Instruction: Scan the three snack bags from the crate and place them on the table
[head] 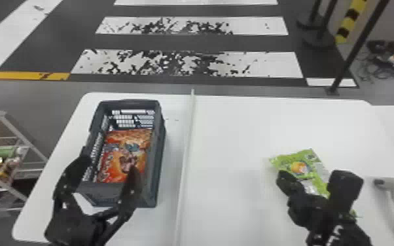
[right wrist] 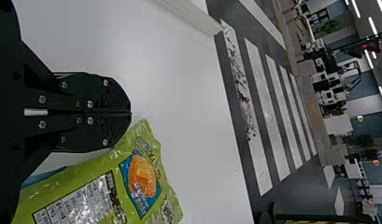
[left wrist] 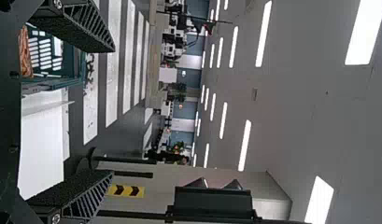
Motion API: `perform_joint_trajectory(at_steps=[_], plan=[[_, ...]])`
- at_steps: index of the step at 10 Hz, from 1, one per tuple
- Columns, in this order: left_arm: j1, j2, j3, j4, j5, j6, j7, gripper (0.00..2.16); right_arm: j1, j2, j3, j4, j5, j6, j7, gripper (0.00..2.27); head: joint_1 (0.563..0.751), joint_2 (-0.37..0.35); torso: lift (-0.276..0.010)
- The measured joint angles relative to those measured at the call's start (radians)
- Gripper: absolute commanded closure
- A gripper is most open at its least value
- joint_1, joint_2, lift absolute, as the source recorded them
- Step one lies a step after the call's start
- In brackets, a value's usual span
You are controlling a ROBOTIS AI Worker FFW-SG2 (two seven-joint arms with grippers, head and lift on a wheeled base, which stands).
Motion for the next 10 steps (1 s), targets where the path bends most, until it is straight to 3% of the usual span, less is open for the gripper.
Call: perform_joint_trajectory(at_steps=[2, 6, 10], plan=[[-0.001, 0.003, -0.001, 0.004, 0.002, 0.002, -0.005, 0.07, -0.034, -0.001, -0.078, -0.022, -0.035, 0.029, 0.016, 2.22, 0.695, 0.002, -0.037], [0.008, 0.006, 0.012, 0.006, 0.011, -0.004, -0.008, 0.07, -0.152, -0.019, -0.184, 0.166, -0.017, 0.014, 0.049, 2.22, 0.695, -0.106, -0.037], [-0.011, 0.006, 0.000, 0.014, 0.011, 0.001, -0.012, 0.07, -0.063, -0.024, -0.201, 0.168, -0.030, -0.093, 0.066, 2.22, 0.695, -0.149, -0.037]])
